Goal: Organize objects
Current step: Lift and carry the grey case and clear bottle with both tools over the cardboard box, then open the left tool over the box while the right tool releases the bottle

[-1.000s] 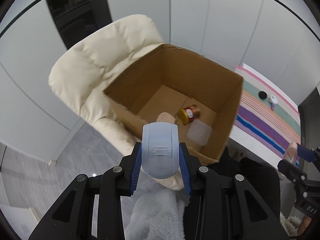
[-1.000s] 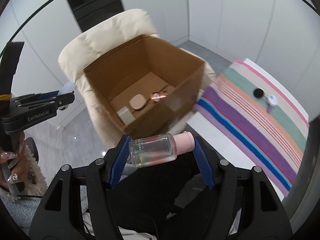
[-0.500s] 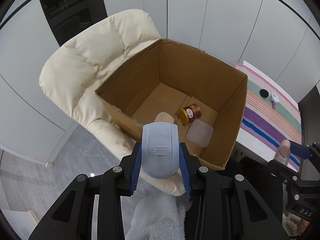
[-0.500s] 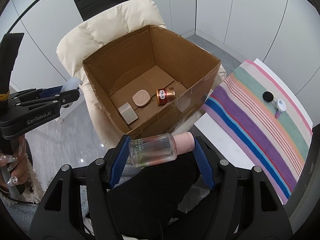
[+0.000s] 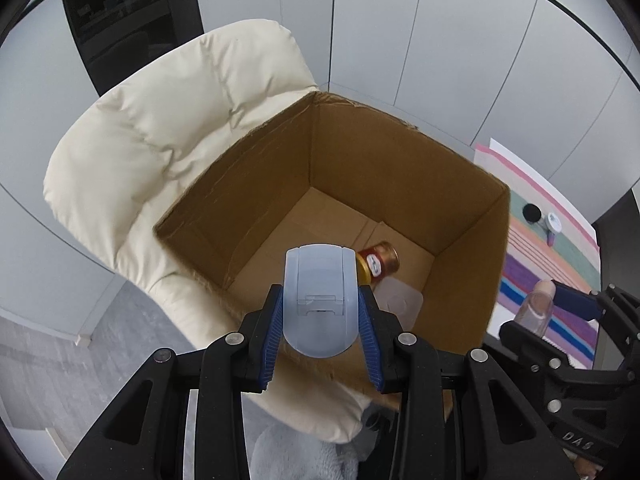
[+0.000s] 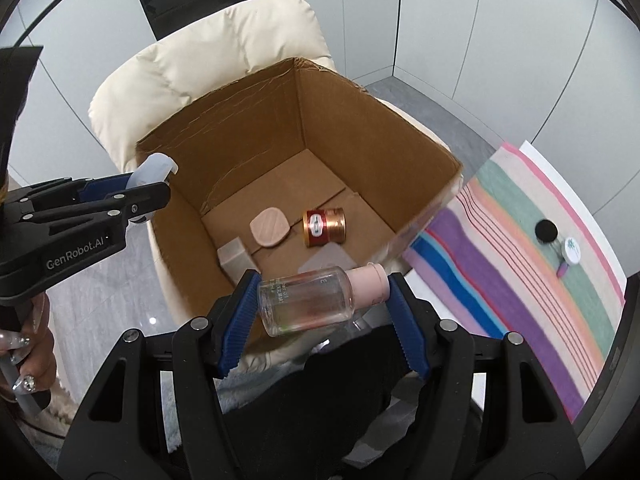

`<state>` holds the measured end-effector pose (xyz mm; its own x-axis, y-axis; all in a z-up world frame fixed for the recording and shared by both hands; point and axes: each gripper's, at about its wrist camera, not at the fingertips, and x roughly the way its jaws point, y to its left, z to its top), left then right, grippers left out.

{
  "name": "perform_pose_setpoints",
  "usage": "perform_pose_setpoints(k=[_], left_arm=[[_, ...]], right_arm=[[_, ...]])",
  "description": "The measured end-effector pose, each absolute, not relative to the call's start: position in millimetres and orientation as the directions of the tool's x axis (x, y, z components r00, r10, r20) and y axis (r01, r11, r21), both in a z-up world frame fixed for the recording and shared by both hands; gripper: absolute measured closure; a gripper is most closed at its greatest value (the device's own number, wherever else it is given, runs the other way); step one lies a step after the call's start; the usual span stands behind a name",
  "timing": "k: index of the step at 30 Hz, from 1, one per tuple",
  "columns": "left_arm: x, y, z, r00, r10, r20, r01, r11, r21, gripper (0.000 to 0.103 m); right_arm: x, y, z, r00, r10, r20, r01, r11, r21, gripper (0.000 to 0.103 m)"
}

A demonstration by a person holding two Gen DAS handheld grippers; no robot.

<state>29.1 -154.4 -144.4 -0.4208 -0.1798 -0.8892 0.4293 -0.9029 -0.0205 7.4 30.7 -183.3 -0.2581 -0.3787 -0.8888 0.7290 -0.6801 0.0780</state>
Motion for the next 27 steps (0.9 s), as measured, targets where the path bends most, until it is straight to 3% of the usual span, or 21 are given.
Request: perform_pose_setpoints(k=[12,14,15,16,17,27], left_arm=[[-11,-188,-160,-0.405,-0.195,-0.893,0.455,-0.890,-0.012,0.066],[-12,-191,-163,-0.399,-0.175,-0.900,0.453,-0.891,-0.028,0.057],[-13,-192,-166,-0.385,-0.159,-0.909,0.456,-0.889,-0.037,0.035],[-13,-196,-169,-0.367,-0.145,-0.919,0.469,-0.882,-0.048,0.014],[-12,-199,-170,-0.357,-0.144,-0.923,0.483,-0.874,-0.051,0.009],[-8,-196,-163,-0.384,-0.164,-0.909,0.477,-0.878,-0.043,0.008]], right_arm=[[-31,-15,-210,-0.247,-0.355,-0.902,0.745,-0.664,0.058,0.036],[-36,-16,-214,-0.240,-0.354,-0.904,0.740,-0.670,0.066,0.032],[-38,-16,-215,-0.237,-0.355,-0.904,0.733,-0.676,0.073,0.013],[-41,-15,-216,-0.237,-0.354,-0.905,0.721,-0.689,0.080,0.004],[-43,-13,-216,-0.242,-0.356,-0.902,0.709,-0.700,0.086,0.000],[-45,-4,-209,-0.247,-0.414,-0.876,0.692,-0.709,0.140,0.000]])
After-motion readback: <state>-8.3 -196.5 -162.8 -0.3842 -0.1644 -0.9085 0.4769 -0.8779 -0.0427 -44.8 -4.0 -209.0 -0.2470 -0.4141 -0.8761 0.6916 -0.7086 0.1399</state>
